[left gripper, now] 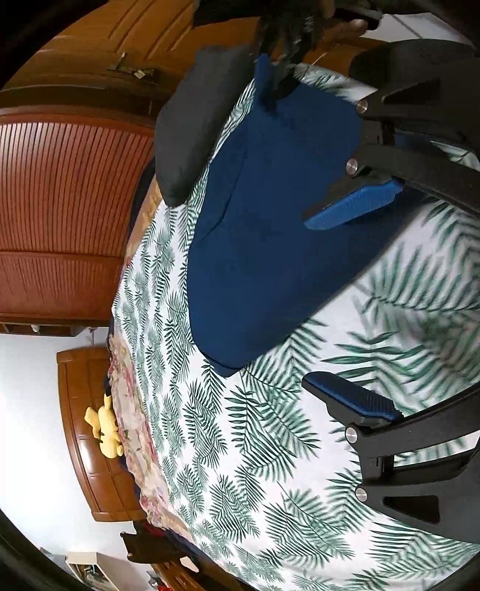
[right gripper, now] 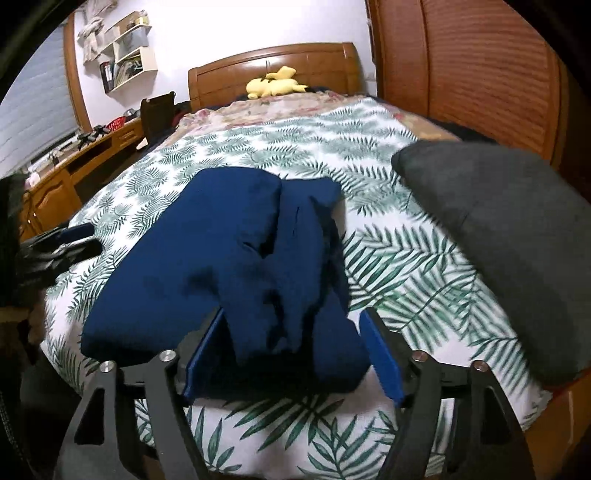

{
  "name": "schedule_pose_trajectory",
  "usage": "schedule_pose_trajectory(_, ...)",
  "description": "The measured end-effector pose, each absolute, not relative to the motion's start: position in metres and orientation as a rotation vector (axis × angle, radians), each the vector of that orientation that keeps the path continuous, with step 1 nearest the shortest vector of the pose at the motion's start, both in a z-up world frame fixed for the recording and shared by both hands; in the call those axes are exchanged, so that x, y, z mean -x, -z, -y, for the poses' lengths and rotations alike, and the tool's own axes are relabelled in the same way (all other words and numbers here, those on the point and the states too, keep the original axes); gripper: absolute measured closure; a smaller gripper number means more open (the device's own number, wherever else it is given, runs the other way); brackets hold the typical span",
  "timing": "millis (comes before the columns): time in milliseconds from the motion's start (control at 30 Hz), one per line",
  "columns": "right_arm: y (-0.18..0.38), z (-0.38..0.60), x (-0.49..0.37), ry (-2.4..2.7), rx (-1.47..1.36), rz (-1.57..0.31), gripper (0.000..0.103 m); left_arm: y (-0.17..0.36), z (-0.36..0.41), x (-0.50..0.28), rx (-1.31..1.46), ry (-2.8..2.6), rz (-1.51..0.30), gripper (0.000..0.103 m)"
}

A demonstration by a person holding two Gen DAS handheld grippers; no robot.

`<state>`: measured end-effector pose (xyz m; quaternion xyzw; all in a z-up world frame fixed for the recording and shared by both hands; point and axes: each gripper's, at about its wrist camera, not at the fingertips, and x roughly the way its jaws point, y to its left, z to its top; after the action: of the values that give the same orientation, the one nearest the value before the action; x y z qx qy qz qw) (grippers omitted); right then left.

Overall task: Fold large clothes
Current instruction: 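Grasp the folded navy jacket bundle with the left gripper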

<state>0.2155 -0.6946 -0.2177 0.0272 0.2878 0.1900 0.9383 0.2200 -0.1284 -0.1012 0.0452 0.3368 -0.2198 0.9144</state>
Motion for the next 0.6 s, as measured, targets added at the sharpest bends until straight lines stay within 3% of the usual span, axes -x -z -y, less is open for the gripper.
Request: schedule_pose_trajectory(600, 0.243, 0.698, -0.244, -0.466, -0.116, -0.651, 0.022, 0.126, 0.15, -0.371, -0.093, 0.376, -0.776, 0.023)
